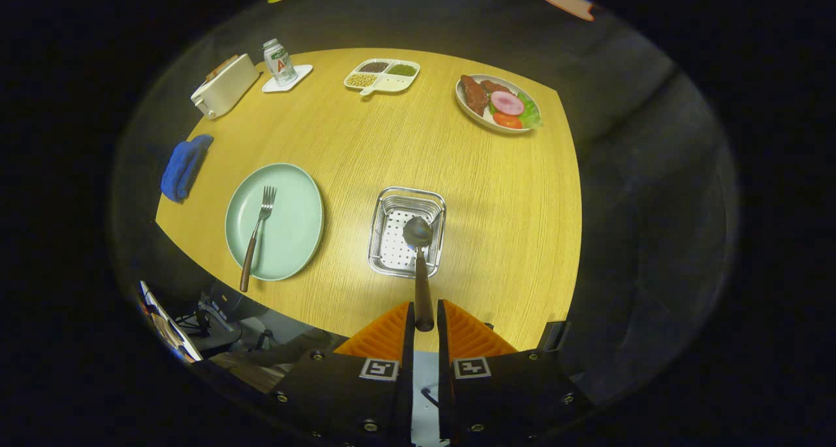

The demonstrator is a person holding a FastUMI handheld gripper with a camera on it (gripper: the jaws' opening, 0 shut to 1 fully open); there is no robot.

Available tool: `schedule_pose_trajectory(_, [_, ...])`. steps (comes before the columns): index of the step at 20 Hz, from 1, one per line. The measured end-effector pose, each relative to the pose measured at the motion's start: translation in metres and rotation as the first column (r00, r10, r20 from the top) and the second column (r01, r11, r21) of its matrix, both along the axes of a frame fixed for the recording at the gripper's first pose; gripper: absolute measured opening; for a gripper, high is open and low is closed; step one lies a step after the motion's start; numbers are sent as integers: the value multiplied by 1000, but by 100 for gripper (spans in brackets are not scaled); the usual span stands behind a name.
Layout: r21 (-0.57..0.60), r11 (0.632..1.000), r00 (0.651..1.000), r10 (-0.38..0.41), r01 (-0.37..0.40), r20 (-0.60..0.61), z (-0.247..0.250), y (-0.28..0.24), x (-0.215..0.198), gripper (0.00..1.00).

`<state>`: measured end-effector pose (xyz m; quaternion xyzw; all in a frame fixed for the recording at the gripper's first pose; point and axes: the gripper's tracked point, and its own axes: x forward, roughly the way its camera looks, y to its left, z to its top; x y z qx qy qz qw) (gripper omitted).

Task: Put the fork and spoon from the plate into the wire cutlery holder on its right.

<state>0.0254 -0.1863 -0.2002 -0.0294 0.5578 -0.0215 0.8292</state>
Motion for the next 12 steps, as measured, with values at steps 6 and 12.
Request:
schedule_pose_trajectory(6, [41,999,985,-19,12,173,37,23,-2,49])
schedule_pose_trajectory(12, [80,996,980,16,-32,199,42,73,-26,48])
